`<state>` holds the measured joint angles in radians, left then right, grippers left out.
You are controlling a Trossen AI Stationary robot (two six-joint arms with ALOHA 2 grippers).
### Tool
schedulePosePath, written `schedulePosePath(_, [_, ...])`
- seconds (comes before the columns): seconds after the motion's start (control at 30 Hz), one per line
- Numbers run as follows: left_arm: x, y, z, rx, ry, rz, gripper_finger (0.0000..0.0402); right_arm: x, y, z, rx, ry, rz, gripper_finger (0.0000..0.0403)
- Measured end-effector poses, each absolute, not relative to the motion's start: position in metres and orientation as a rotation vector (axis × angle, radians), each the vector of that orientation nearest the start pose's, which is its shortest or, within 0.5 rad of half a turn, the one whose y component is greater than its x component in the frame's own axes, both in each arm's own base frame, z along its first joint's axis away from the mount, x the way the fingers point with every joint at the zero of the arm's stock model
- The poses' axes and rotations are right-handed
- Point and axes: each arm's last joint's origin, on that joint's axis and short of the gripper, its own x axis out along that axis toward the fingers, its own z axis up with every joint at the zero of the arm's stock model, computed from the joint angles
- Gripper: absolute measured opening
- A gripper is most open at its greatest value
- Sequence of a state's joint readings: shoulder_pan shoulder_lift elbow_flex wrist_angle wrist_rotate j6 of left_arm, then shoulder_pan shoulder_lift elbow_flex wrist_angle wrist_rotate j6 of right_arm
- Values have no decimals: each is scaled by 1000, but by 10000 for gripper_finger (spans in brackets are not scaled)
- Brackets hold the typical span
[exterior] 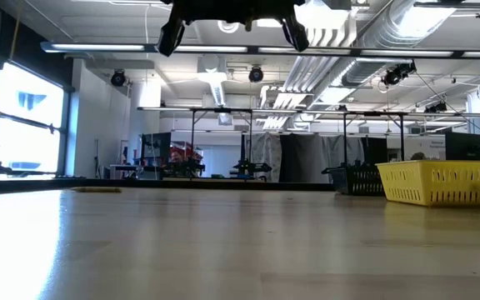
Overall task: Sort crayons
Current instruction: Put the yellow crayon into the black bin
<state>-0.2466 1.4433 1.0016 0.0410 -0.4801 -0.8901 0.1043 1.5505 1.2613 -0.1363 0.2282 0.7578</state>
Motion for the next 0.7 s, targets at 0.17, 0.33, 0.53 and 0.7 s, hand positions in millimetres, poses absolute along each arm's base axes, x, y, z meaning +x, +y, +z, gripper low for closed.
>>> schedulePosePath(0.17, [313,-65,277,-676,270,365,1,350,27,314,667,376,-292,2])
schedulePosePath(0.33, [312,-65,273,-667,298,367,1,346,26,317,666,384,-301,2])
schedulePosePath(0.53, [314,-62,273,-693,335,298,1,344,25,317,658,403,-306,1])
schedulePosePath(0.7, [312,-60,267,-685,411,287,1,321,24,307,613,626,-386,1])
